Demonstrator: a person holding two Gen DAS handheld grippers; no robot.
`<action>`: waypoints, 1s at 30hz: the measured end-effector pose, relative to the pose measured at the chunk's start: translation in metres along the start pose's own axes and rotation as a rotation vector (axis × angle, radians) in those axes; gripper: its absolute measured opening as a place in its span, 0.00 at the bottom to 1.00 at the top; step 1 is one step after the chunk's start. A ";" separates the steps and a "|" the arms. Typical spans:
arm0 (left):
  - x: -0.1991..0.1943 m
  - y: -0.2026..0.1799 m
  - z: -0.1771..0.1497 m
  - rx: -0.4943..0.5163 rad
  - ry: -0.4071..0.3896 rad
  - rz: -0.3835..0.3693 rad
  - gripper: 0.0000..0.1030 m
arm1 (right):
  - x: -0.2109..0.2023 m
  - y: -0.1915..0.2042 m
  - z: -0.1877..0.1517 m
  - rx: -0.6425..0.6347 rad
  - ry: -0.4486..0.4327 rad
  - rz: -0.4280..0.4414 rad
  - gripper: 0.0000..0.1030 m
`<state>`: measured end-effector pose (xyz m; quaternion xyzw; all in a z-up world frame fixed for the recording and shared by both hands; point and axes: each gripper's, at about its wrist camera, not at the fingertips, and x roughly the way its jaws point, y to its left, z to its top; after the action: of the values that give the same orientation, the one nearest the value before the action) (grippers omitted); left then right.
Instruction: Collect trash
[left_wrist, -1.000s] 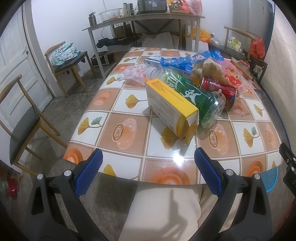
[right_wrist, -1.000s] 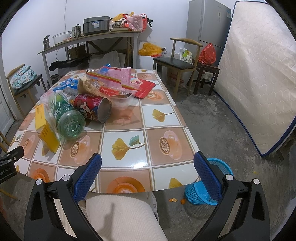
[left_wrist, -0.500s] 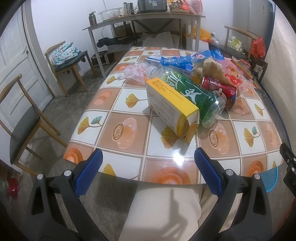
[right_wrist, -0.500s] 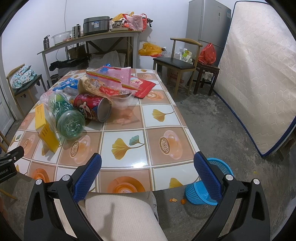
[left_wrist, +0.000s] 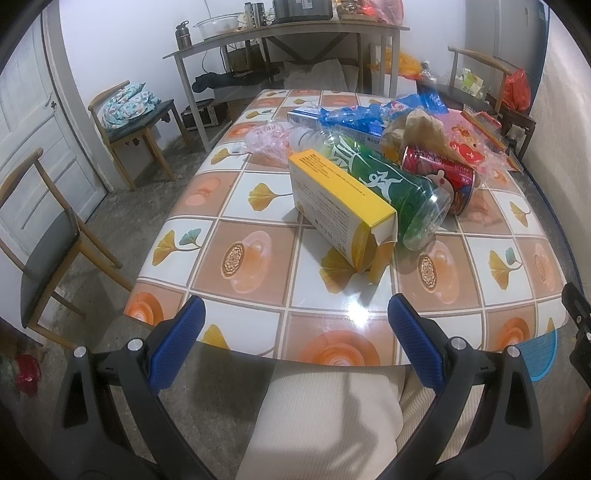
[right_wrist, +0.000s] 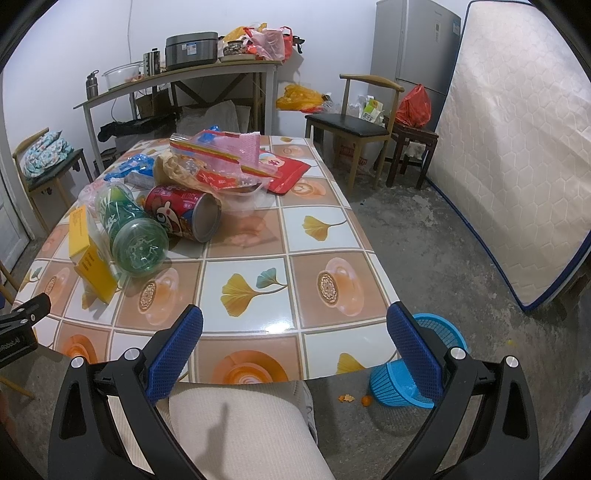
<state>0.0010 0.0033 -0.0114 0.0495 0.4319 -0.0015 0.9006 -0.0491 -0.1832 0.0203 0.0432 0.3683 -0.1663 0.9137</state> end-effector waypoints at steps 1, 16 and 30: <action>0.001 0.001 -0.001 0.001 0.001 0.001 0.93 | 0.000 0.000 0.000 0.000 0.001 0.001 0.94; 0.023 0.022 0.018 -0.042 -0.015 -0.035 0.93 | 0.008 0.012 0.020 -0.033 -0.100 0.126 0.94; 0.065 0.037 0.081 -0.198 -0.074 -0.413 0.93 | 0.026 0.029 0.068 -0.062 -0.171 0.272 0.94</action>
<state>0.1066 0.0356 -0.0080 -0.1286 0.3975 -0.1451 0.8969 0.0228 -0.1764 0.0504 0.0501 0.2848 -0.0329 0.9567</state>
